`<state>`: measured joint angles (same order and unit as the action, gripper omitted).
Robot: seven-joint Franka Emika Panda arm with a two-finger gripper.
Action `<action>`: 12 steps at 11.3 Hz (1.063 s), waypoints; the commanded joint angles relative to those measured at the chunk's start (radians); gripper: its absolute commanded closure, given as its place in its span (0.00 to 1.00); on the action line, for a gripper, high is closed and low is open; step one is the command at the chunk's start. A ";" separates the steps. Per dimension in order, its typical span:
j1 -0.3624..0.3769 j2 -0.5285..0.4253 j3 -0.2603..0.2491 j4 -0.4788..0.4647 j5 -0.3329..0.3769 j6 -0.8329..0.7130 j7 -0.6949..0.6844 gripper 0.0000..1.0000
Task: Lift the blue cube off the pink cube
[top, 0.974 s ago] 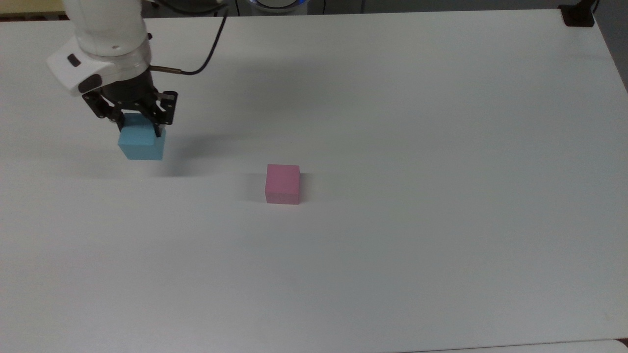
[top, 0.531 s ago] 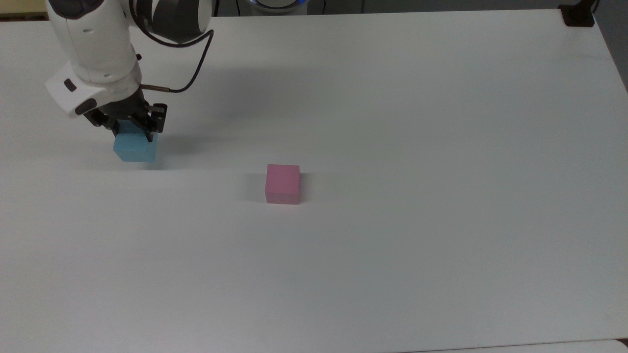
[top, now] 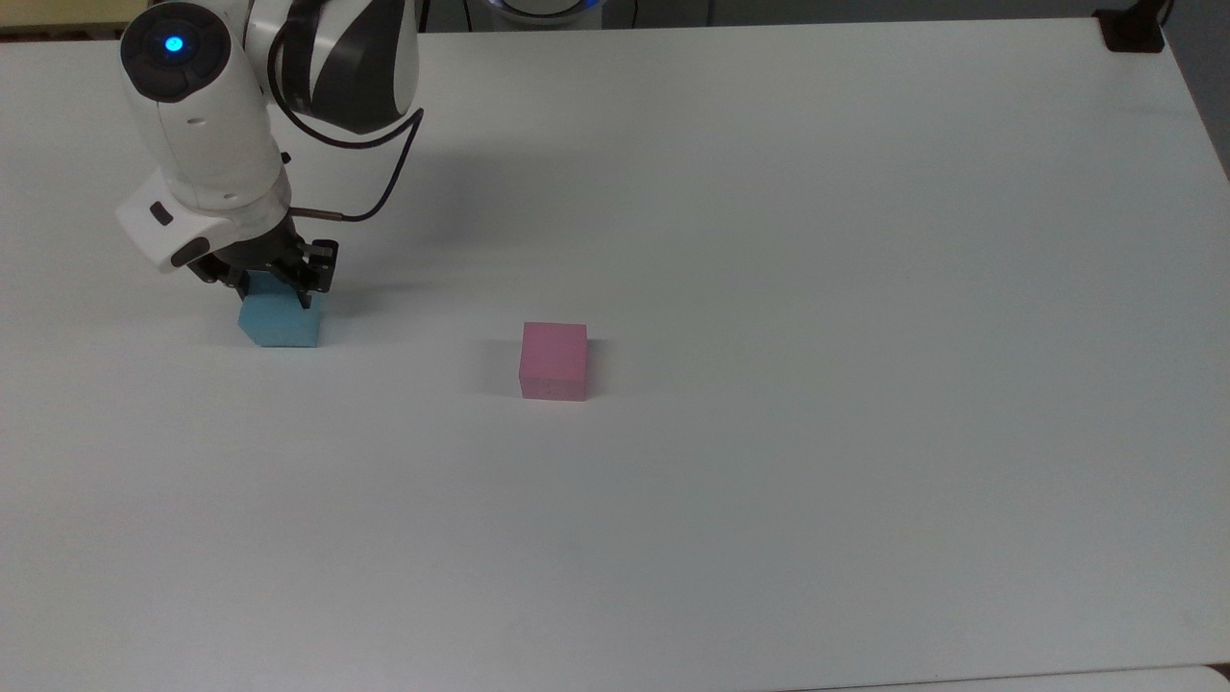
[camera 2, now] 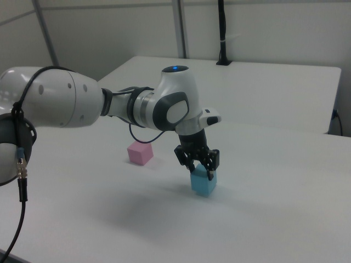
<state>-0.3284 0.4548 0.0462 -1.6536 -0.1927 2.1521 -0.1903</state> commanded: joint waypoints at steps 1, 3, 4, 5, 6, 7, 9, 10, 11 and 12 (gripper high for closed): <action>-0.008 -0.019 0.003 -0.022 -0.019 0.023 0.003 0.00; -0.015 -0.039 0.004 -0.018 -0.014 0.009 0.005 0.00; -0.015 -0.077 0.004 -0.012 -0.005 -0.030 0.011 0.00; -0.015 -0.137 0.006 -0.011 -0.002 -0.102 0.024 0.00; -0.008 -0.207 0.009 -0.009 0.001 -0.171 0.031 0.00; 0.006 -0.273 0.011 -0.003 0.019 -0.249 0.031 0.00; 0.047 -0.381 0.001 0.017 0.097 -0.406 0.057 0.00; 0.064 -0.422 0.000 0.018 0.107 -0.461 0.060 0.00; 0.096 -0.456 -0.008 0.018 0.127 -0.515 0.061 0.00; 0.148 -0.484 -0.053 0.018 0.153 -0.541 0.072 0.00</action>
<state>-0.2683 0.0397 0.0566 -1.6023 -0.0870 1.6681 -0.1509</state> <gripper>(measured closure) 0.000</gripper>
